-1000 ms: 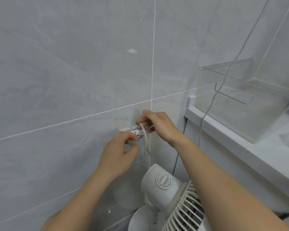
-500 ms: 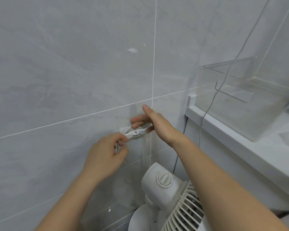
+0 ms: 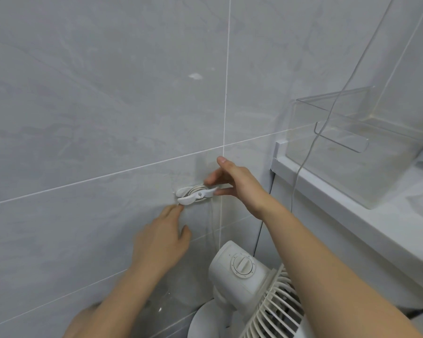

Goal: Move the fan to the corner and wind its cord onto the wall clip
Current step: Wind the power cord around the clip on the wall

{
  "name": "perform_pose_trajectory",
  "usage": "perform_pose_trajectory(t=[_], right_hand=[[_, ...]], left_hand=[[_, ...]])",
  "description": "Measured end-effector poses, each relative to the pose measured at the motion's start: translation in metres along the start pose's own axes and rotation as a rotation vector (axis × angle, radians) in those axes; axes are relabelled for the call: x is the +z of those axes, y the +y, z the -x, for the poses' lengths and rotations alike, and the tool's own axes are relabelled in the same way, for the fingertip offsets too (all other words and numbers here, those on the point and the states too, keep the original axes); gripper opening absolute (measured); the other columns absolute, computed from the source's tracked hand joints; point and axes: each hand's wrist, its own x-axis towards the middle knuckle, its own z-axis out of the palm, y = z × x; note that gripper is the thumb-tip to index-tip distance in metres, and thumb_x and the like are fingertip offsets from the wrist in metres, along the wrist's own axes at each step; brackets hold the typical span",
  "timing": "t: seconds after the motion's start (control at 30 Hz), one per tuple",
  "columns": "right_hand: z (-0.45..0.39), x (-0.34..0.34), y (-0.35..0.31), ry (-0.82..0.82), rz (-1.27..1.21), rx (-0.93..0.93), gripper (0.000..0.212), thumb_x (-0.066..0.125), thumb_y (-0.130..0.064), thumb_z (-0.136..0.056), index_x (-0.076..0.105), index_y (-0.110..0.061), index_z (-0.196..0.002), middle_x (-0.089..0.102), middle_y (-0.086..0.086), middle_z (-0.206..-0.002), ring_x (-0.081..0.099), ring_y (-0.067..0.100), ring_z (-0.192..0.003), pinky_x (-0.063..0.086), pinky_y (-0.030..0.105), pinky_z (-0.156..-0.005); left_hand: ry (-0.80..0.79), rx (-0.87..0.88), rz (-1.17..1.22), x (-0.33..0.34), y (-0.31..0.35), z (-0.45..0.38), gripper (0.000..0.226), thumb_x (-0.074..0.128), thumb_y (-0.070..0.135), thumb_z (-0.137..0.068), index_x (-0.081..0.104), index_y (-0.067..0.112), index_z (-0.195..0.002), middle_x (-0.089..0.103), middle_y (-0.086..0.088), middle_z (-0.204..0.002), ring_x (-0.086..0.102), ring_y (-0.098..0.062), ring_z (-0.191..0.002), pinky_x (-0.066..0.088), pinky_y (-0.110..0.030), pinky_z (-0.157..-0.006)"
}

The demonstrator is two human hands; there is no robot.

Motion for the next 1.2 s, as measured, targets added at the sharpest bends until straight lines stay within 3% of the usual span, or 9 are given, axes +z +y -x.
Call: perform_pose_trajectory(t=[0.17, 0.27, 0.4, 0.5, 0.6, 0.77, 0.93, 1.03, 1.2], right_hand=[[0.004, -0.013, 0.004, 0.076, 0.097, 0.026, 0.033, 0.058, -0.020, -0.097, 0.054, -0.006, -0.067, 0.056, 0.015, -0.072, 0.054, 0.025, -0.068, 0.059, 0.043, -0.082], [0.006, -0.019, 0.014, -0.045, 0.362, 0.208, 0.031, 0.057, -0.019, -0.094, 0.068, -0.005, -0.067, 0.068, 0.009, -0.067, 0.058, 0.022, -0.060, 0.058, 0.036, -0.068], [0.001, -0.018, 0.028, -0.201, 0.511, 0.286, 0.019, 0.065, -0.016, -0.092, 0.081, -0.006, -0.094, 0.080, 0.007, -0.094, 0.065, 0.015, -0.072, 0.061, 0.030, -0.074], [-0.005, -0.011, 0.032, -0.252, 0.534, 0.254, 0.027, 0.068, -0.016, -0.092, 0.076, -0.011, -0.118, 0.073, 0.000, -0.091, 0.066, 0.013, -0.081, 0.060, 0.026, -0.073], [-0.009, 0.000, 0.035, -0.343, 0.624, 0.271, 0.035, 0.067, -0.024, -0.095, 0.069, -0.013, -0.128, 0.064, -0.004, -0.093, 0.062, 0.013, -0.084, 0.055, 0.023, -0.069], [-0.015, 0.004, 0.038, -0.339, 0.704, 0.264, 0.023, 0.057, -0.026, -0.100, 0.070, -0.020, -0.082, 0.067, -0.002, -0.087, 0.057, 0.012, -0.076, 0.052, 0.026, -0.072], [-0.019, -0.001, 0.040, -0.223, 0.740, 0.285, 0.040, 0.051, -0.046, -0.103, 0.064, -0.018, -0.077, 0.078, 0.000, -0.082, 0.064, 0.013, -0.073, 0.051, 0.030, -0.078], [-0.021, -0.004, 0.037, -0.141, 0.724, 0.293, 0.047, 0.056, -0.048, -0.099, 0.058, -0.015, -0.066, 0.067, -0.001, -0.063, 0.060, 0.013, -0.061, 0.044, 0.026, -0.064], [-0.021, -0.006, 0.033, -0.128, 0.509, 0.335, 0.039, 0.061, -0.031, -0.098, 0.054, -0.014, -0.064, 0.055, 0.005, -0.066, 0.055, 0.020, -0.064, 0.046, 0.027, -0.066]], left_hand=[[-0.099, 0.010, 0.108, 0.011, 0.020, -0.009, 0.060, 0.053, 0.036, -0.091, 0.037, 0.028, -0.149, 0.057, 0.002, -0.142, 0.056, -0.025, -0.124, 0.049, -0.037, -0.092], [-0.132, -0.006, 0.230, 0.013, 0.029, -0.014, 0.062, 0.057, 0.034, -0.087, 0.043, 0.030, -0.147, 0.067, 0.000, -0.128, 0.062, -0.024, -0.114, 0.049, -0.035, -0.091], [-0.193, -0.093, 0.433, 0.010, 0.026, -0.021, 0.053, 0.061, 0.036, -0.084, 0.055, 0.035, -0.137, 0.076, -0.001, -0.103, 0.071, -0.012, -0.095, 0.052, -0.030, -0.088], [-0.242, -0.123, 0.632, 0.007, 0.025, -0.022, 0.051, 0.064, 0.036, -0.080, 0.060, 0.036, -0.131, 0.077, 0.001, -0.086, 0.072, -0.003, -0.072, 0.049, -0.024, -0.071], [-0.252, -0.133, 0.758, 0.005, 0.027, -0.022, 0.062, 0.060, 0.041, -0.070, 0.060, 0.033, -0.132, 0.076, 0.004, -0.100, 0.074, -0.011, -0.076, 0.047, -0.024, -0.067], [-0.273, -0.106, 0.717, 0.004, 0.023, -0.022, 0.062, 0.060, 0.046, -0.071, 0.058, 0.034, -0.132, 0.070, 0.012, -0.116, 0.074, -0.009, -0.082, 0.052, -0.029, -0.075], [-0.088, 0.003, 0.363, -0.006, 0.019, -0.022, 0.040, 0.051, 0.048, -0.075, 0.068, 0.037, -0.110, 0.069, 0.022, -0.095, 0.063, -0.001, -0.072, 0.055, -0.033, -0.083], [-0.060, 0.051, 0.395, -0.007, 0.020, -0.022, 0.043, 0.053, 0.043, -0.079, 0.068, 0.033, -0.118, 0.068, 0.020, -0.103, 0.063, -0.003, -0.091, 0.051, -0.029, -0.087], [-0.039, 0.065, 0.413, -0.002, 0.017, -0.022, 0.054, 0.052, 0.045, -0.077, 0.058, 0.032, -0.128, 0.060, 0.021, -0.109, 0.051, -0.008, -0.114, 0.040, -0.024, -0.090]])
